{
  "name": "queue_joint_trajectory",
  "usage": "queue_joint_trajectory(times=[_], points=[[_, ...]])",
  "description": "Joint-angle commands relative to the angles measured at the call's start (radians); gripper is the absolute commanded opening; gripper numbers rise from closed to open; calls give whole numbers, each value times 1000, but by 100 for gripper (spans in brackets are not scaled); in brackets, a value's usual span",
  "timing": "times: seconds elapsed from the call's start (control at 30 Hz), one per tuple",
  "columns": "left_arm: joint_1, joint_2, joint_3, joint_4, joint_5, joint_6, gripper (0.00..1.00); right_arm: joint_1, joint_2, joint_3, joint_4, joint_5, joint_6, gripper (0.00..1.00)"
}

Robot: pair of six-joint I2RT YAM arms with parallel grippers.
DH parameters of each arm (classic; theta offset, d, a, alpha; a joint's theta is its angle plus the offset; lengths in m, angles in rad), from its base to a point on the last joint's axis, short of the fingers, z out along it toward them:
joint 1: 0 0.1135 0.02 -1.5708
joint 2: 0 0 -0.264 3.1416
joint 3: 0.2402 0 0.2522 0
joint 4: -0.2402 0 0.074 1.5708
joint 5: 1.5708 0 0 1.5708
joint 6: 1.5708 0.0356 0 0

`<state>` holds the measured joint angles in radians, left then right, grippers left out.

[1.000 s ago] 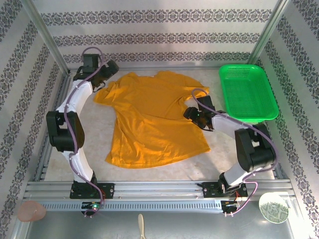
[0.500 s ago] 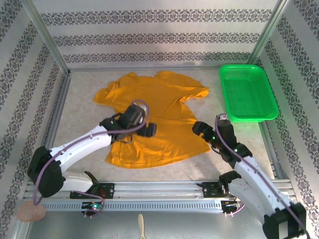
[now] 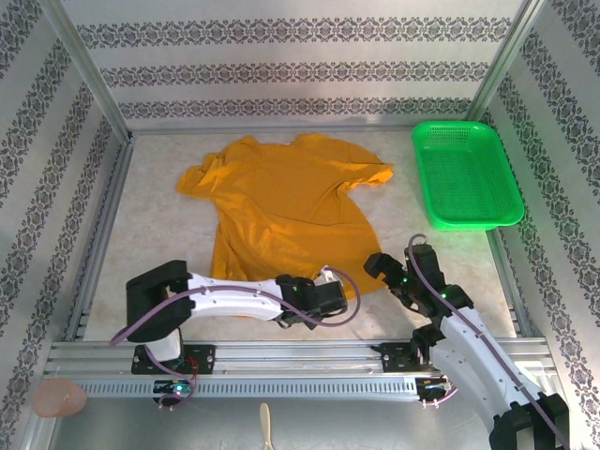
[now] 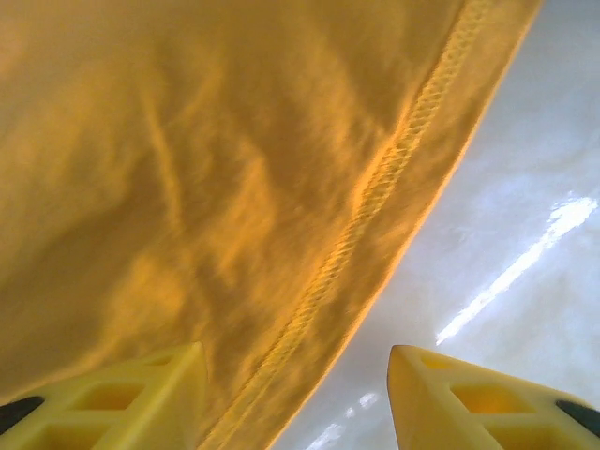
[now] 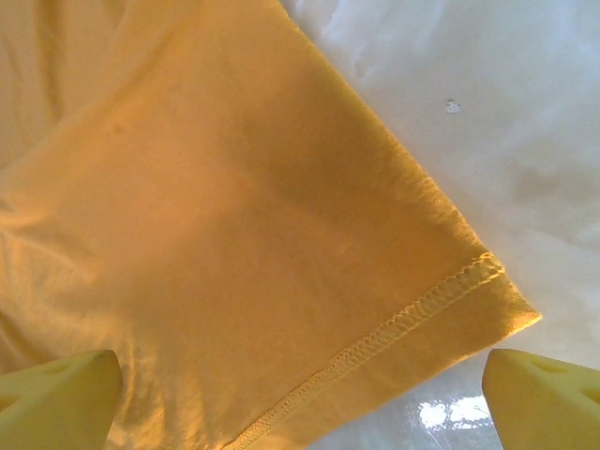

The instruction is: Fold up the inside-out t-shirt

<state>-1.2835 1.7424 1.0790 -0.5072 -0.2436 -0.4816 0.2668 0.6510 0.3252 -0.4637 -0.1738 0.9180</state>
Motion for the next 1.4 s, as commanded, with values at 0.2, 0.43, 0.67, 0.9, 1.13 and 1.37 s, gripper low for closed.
queue_joint_trajectory(times=[0.2,0.43,0.67,0.9,1.13,1.37], points=[[-12,52,3,71,32,-6,48,-85,53,55,74,-122,48,98],[5,58,-45,126,61,-13,45,-97,-3,54,95,-167,75,92],[20,73,-82,166,69,-23,38,-98,-33,60,82,-191,103,87],[65,57,-113,208,55,-17,7,-99,-44,78,75,-248,104,79],[80,-82,-48,91,6,13,0,-66,-82,49,77,-300,136,74],[110,-188,-1,33,0,33,0,144,-186,-41,110,-190,310,75]])
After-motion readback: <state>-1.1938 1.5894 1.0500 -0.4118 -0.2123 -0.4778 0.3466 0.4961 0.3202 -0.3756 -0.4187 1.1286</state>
